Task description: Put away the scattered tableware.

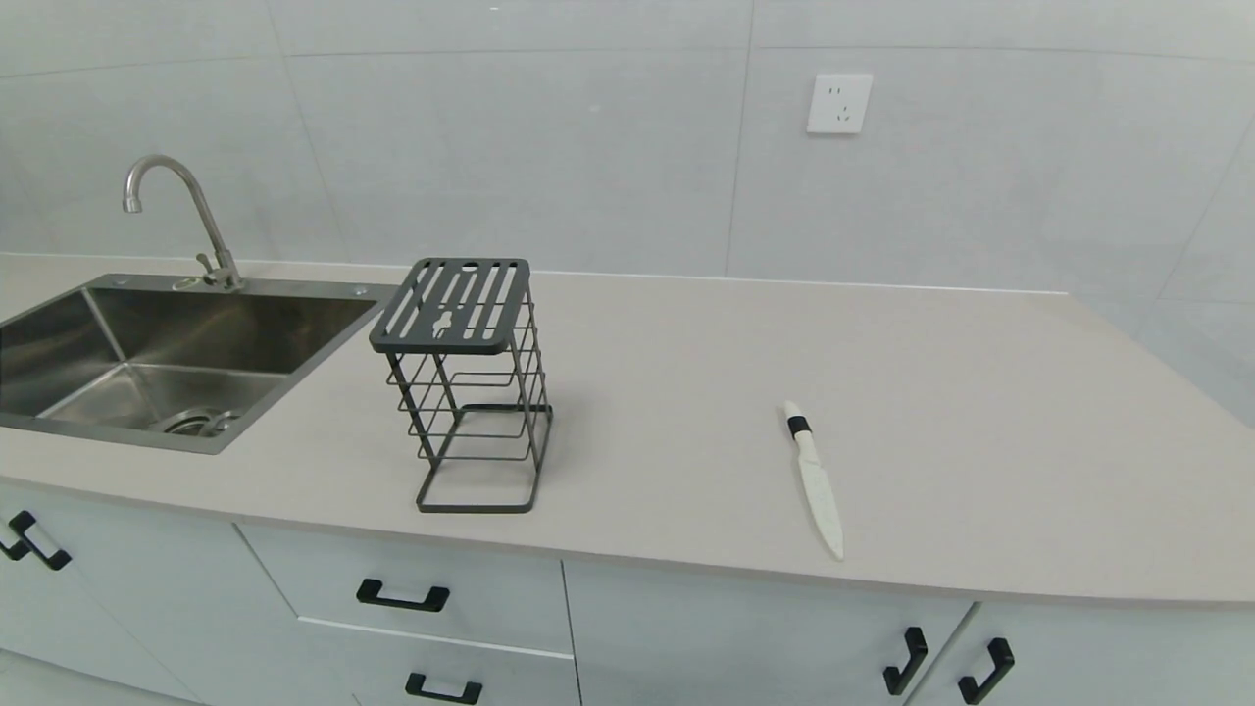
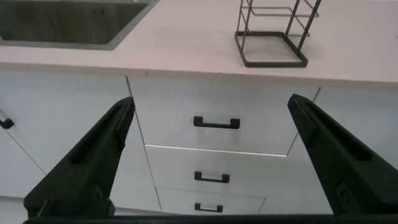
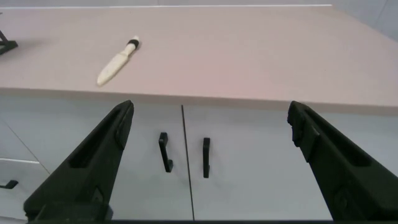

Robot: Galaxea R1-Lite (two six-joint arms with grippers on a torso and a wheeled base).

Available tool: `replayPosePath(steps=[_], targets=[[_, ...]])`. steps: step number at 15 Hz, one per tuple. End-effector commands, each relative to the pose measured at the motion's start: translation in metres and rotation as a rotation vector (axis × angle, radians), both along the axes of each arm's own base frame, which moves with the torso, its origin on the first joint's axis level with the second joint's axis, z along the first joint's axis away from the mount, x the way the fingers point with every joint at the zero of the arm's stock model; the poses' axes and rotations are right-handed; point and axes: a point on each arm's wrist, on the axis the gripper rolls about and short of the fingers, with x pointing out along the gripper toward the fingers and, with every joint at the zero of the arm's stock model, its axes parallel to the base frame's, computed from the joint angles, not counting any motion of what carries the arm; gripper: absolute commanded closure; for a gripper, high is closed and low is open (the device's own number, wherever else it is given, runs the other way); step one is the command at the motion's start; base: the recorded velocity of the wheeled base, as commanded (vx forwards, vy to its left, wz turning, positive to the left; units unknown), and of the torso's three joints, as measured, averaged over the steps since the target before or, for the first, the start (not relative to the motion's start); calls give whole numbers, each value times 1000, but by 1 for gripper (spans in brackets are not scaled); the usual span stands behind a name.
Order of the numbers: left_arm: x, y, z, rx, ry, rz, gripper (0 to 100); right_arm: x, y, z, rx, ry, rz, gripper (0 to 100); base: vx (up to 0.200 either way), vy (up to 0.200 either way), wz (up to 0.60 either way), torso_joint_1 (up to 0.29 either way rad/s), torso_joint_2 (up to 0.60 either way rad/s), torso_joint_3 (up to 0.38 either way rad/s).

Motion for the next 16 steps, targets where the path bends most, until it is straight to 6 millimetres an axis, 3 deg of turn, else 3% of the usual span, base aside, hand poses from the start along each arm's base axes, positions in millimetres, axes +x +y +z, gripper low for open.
replayPosePath(steps=[1, 6, 9, 16], targets=[[0, 0, 0, 0, 1, 0, 0, 0, 0, 0, 0, 2, 1, 0, 0, 0, 0, 232, -530, -310], [0, 0, 0, 2, 3, 2, 0, 0, 0, 0, 0, 2, -1, 0, 0, 0, 0, 215, -495, -272], [0, 0, 0, 2, 3, 2, 0, 0, 0, 0, 0, 2, -1, 0, 0, 0, -600, 46, -106, -54], [0, 0, 0, 2, 3, 2, 0, 0, 0, 0, 0, 2, 1, 0, 0, 0, 0, 0, 0, 0]])
